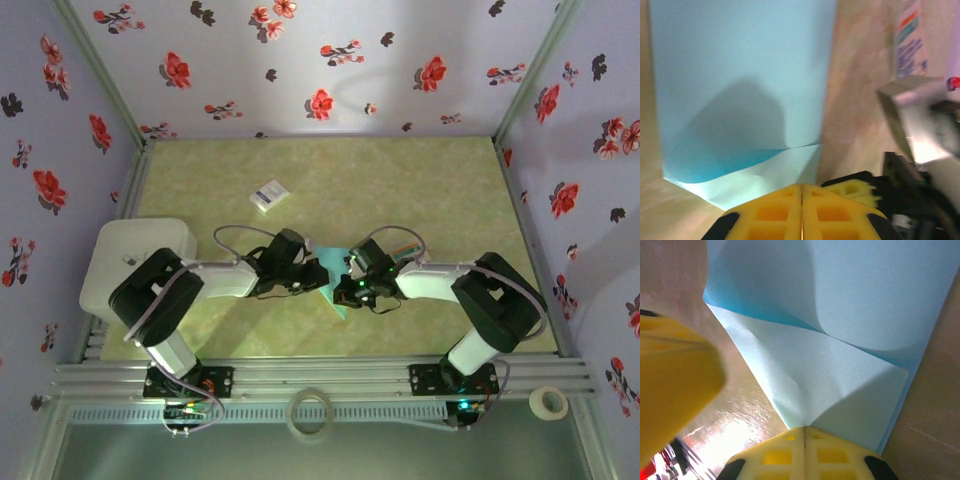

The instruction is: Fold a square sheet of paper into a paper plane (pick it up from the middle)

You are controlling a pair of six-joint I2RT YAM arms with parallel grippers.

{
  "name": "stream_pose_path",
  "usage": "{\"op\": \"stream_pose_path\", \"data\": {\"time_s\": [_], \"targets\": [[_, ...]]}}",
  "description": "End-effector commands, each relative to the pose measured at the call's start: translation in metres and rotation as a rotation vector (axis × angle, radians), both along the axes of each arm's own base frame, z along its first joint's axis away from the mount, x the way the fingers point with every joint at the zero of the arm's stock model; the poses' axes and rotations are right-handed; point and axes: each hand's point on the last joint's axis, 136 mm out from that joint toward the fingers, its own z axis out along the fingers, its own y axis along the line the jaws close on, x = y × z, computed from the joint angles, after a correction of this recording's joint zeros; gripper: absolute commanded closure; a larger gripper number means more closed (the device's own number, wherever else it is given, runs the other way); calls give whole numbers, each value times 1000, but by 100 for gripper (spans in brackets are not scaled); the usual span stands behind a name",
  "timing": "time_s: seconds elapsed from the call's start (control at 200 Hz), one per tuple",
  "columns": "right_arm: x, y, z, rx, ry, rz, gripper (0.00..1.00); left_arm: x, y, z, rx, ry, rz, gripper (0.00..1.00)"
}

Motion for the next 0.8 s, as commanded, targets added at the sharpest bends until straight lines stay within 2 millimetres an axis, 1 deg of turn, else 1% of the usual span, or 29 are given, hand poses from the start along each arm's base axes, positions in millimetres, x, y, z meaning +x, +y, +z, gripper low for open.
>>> {"op": "stream_pose_path", "data": {"time_s": [0.0, 0.095, 0.23, 0.355, 0.42, 0.5, 0.635, 0.69, 0.795], "targets": [[-16, -28, -28, -131, 69, -24, 95, -5, 4, -1, 43, 8, -3, 96], [-16, -29, -28, -134, 64, -28, 95, -11, 4, -10, 60, 28, 4, 99], [-15, -30, -27, -134, 57, -34, 95, -14, 0, -22, 74, 52, 7, 100], [-16, -31, -28, -136, 57, -36, 95, -13, -3, -27, 66, 58, 17, 100], [-16, -32, -28, -138, 58, -37, 95, -12, -1, -32, 85, 65, 26, 100], [-17, -32, -29, -138, 60, -35, 95, -11, 8, -43, 138, 77, 48, 100], [-19, -34, -31, -145, 62, -33, 96, -4, 35, -58, 242, 94, 109, 100], [-20, -35, -32, -148, 67, -32, 97, 1, 43, -60, 257, 96, 128, 100], [-21, -36, -35, -152, 72, -29, 98, 14, 51, -58, 253, 84, 146, 100]]}}
